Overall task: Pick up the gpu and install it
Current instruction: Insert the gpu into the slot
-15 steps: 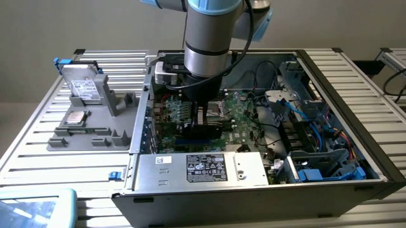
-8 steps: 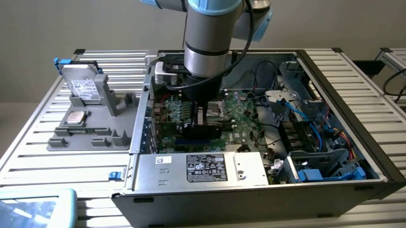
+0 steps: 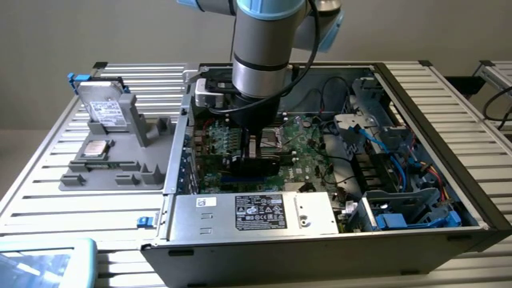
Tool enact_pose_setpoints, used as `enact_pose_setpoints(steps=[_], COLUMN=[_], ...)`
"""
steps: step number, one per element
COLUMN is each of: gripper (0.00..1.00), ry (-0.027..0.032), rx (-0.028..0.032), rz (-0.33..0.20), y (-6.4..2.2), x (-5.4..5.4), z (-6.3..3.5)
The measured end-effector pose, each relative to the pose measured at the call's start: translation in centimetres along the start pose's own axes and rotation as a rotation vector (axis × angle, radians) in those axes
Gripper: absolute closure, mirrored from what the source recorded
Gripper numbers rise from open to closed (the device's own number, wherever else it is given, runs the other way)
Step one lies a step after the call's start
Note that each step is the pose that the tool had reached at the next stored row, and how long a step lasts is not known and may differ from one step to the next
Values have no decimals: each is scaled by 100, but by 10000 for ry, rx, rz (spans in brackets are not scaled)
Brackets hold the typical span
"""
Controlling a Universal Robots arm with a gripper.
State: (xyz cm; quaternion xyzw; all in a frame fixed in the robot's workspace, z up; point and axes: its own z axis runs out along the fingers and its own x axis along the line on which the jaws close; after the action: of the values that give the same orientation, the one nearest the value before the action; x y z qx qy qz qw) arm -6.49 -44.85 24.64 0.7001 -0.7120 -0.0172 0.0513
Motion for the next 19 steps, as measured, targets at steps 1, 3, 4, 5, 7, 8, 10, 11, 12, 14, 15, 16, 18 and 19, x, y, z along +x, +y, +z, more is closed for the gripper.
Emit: enact_pose_setpoints(steps=[1,3,4,5,7,8,10,11,12,14,15,16,18,19], gripper=[73,73,73,73,73,73,73,73,73,73,73,73,73,73], ry=[1,2,1,1,5,11,13,14,14,14,15,14,15,16], rx=[-1,-1,-1,-1,0,0,0,0,0,-1,-1,-1,-1,-1], rz=[0,1,0,2,1,2,2,2,2,1,0,-2,-3,-2], y=[0,0,0,1,0,0,0,0,0,0,0,0,0,1], x=[0,0,0,0,0,0,0,-1,0,0,0,0,0,0], z=[0,0,0,1,6,8,8,8,8,8,8,8,8,8])
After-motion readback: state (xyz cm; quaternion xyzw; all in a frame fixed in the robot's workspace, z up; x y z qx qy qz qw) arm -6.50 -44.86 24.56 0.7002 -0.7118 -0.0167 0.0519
